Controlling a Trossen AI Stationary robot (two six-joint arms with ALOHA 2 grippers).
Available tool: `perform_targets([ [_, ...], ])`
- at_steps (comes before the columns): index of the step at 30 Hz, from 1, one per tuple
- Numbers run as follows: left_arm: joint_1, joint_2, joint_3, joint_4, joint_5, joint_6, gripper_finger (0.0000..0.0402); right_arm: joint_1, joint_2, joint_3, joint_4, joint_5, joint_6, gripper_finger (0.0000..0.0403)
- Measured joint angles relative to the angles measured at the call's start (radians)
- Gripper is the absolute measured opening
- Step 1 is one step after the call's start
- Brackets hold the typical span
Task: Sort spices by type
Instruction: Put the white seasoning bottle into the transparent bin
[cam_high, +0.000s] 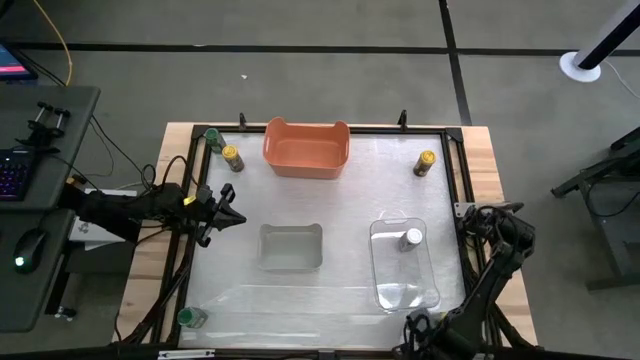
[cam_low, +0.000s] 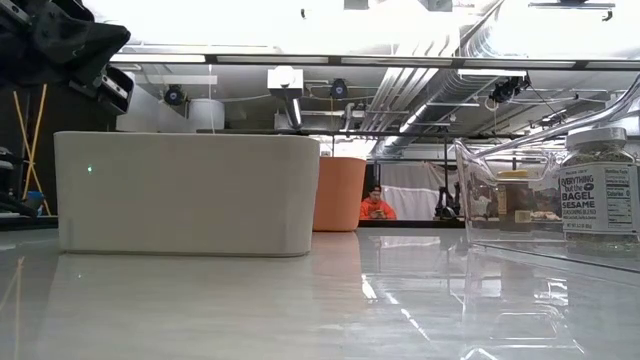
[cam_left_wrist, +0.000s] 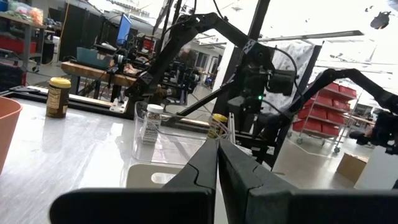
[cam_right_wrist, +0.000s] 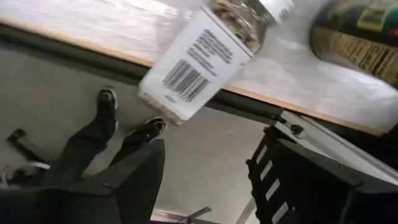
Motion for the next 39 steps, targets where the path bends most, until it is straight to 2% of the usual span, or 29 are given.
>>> perform_targets([
  [7, 0.0, 0.0, 0.0, 0.0, 0.0, 0.0, 0.0003, -0.046, 0.048, 0.0, 0.032, 0.014, 0.003, 0.0298],
  [21, 0.0, 0.0, 0.0, 0.0, 0.0, 0.0, 0.0003, -0.063, 0.048, 0.0, -0.107, 0.003, 0.035, 0.0298],
  [39, 0.0, 0.0, 0.0, 0.0, 0.0, 0.0, 0.0003, -0.084, 0.102, 0.0, -0.072, -0.019, 0.045, 0.0298],
])
